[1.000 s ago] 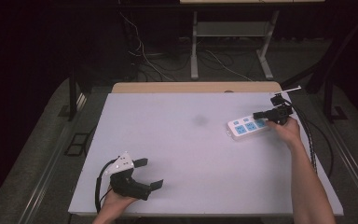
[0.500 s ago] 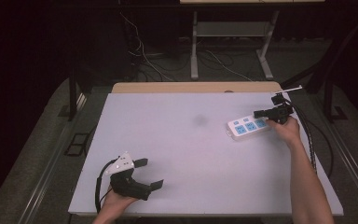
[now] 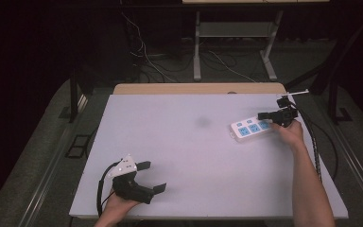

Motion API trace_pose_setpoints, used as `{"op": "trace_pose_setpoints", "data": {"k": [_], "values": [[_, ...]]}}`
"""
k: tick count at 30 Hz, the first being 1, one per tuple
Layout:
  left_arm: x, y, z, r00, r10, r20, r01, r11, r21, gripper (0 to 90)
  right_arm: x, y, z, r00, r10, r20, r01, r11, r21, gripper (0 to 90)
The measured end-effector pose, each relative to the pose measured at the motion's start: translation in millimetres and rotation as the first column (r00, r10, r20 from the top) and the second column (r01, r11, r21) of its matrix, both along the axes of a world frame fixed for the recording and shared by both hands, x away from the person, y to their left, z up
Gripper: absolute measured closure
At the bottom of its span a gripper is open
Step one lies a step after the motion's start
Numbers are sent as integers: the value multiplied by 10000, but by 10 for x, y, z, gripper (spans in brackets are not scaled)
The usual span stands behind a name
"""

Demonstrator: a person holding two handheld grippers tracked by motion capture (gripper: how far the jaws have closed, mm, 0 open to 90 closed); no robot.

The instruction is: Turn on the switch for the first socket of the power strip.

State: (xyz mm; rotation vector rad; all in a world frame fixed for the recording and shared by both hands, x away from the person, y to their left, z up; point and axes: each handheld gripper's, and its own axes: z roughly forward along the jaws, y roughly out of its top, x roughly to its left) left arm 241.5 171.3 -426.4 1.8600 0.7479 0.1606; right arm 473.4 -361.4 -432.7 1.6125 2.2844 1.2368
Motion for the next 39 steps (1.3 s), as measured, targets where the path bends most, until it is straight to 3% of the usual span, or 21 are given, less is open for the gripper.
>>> {"op": "trace_pose_setpoints", "data": {"k": [3,8,13,21,27,39], "values": [[4,-6,-1,10000,-38,-5,38,10000,11,0,-1,-21,-13,9999,-98,-88,100,9998,194,900],[6,-17,-4,9999,-106,1,106,9999,54,0,8,2,0,9998,-99,-197,99,9999,-27,900],[6,-17,-3,9999,-108,3,108,9999,65,0,-2,41,21,10000,-44,2,44,9990,-447,900],[18,-30,-5,9999,-133,-32,133,9999,73,0,23,84,64,9999,20,-147,-33,9962,-866,899],[17,-23,-2,9999,-112,-13,112,9999,61,0,20,161,122,9999,-15,-157,-9,9879,-1552,899],[11,-37,-2,9999,-148,-14,148,9999,47,0,-52,193,230,9999,93,-93,-107,9867,-1622,899]]}}
